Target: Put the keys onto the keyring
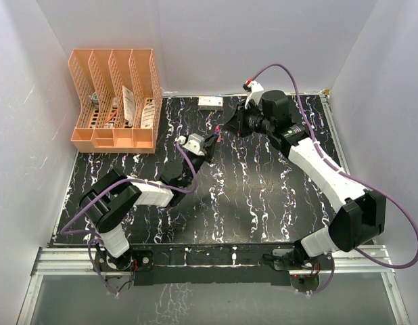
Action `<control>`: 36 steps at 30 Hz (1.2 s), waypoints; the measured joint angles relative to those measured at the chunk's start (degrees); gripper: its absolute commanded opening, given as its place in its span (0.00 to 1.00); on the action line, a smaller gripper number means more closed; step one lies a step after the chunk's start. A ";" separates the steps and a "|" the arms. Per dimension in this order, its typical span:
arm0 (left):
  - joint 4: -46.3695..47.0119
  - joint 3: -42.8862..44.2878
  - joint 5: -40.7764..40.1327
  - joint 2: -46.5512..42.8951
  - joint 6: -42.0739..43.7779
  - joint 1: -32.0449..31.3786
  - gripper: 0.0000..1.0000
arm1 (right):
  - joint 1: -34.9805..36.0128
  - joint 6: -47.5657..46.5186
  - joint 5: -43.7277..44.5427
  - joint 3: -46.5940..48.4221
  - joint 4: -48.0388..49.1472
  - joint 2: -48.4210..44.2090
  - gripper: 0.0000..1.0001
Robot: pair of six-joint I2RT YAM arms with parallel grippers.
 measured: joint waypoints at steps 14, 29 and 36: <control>-5.27 -0.44 2.97 0.46 -2.34 0.00 0.04 | -0.07 -9.27 0.00 11.21 -17.57 7.28 0.00; -6.32 0.46 5.57 4.55 -2.93 0.44 0.17 | 0.07 -14.29 2.27 12.48 -25.03 8.48 0.00; -7.19 2.58 5.73 5.31 -2.93 1.03 0.11 | 0.61 -15.37 3.21 12.48 -26.71 8.55 0.00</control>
